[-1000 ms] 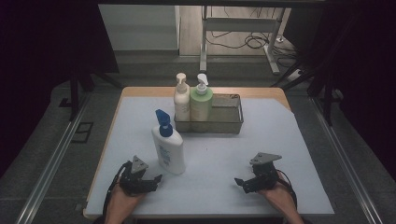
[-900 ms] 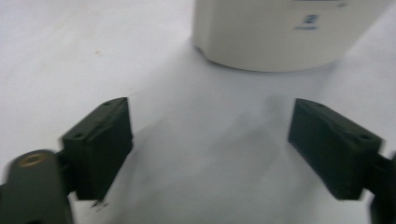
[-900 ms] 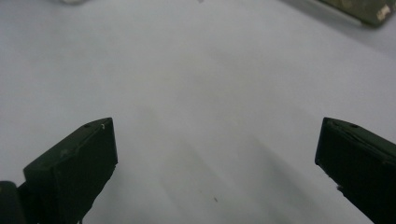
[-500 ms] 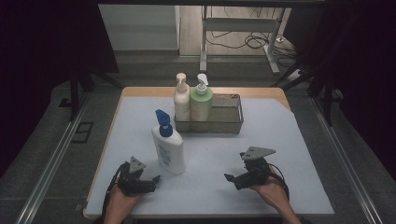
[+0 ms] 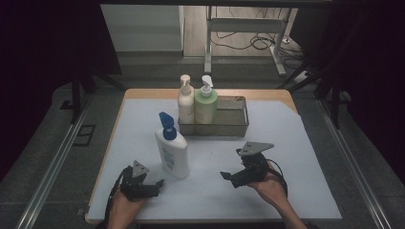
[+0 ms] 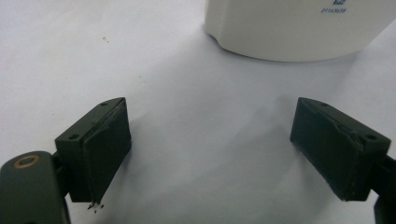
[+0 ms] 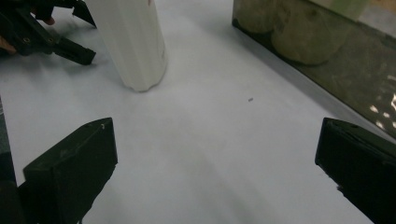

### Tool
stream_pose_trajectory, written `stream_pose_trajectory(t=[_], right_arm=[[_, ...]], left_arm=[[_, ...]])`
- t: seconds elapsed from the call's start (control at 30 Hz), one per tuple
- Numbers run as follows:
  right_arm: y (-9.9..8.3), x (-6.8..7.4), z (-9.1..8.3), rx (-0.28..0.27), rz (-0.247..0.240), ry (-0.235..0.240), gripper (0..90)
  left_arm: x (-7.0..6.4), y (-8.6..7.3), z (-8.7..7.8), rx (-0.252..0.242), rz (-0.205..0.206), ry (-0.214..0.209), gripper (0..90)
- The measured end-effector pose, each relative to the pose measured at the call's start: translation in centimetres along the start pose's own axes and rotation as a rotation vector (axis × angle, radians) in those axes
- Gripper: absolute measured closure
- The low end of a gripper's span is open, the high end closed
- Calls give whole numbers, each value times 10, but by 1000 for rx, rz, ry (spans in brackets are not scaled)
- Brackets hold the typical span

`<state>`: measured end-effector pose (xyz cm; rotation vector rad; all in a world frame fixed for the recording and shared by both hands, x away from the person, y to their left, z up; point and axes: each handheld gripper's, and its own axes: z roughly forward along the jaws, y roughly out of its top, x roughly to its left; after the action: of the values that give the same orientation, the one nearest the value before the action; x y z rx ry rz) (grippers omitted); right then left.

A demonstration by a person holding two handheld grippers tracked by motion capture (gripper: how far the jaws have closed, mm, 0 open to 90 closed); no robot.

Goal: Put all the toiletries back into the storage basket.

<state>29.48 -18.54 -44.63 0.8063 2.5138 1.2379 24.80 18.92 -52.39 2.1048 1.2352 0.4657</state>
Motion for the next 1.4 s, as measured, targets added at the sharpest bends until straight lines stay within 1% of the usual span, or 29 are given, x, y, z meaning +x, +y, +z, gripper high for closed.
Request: stream_pose_trajectory(t=[0.07, 0.1, 0.17, 0.4, 0.47, 0.57, 0.97, 1.17, 1.23, 1.4], right_arm=[[5, 2, 1, -4, -2, 5, 0], [11, 5, 3, -4, -11, 9, 0], [14, 7, 4, -6, -13, 12, 0], [32, 16, 13, -39, 4, 41, 0], [37, 18, 17, -46, 1, 49, 0], [43, 22, 21, -42, -8, 54, 0], [68, 38, 40, -15, -68, 73, 0], [80, 46, 52, -24, -68, 93, 0], [82, 48, 54, -23, -70, 91, 0], [91, 53, 64, -24, -59, 102, 0]], left_arm=[[0, 0, 0, -2, 0, -1, 128], [0, 0, 0, -2, -4, -3, 127], [0, 0, 0, -1, -4, -4, 127], [0, 0, 0, 1, -5, -5, 124], [0, 0, 0, 0, -5, -5, 123], [1, 0, 0, 0, -6, -5, 123], [1, 0, 0, 2, -6, -8, 123], [1, 0, 0, 0, -6, -7, 123], [1, 0, 0, -1, -7, -7, 123], [1, 0, 0, -1, -7, -7, 123]])
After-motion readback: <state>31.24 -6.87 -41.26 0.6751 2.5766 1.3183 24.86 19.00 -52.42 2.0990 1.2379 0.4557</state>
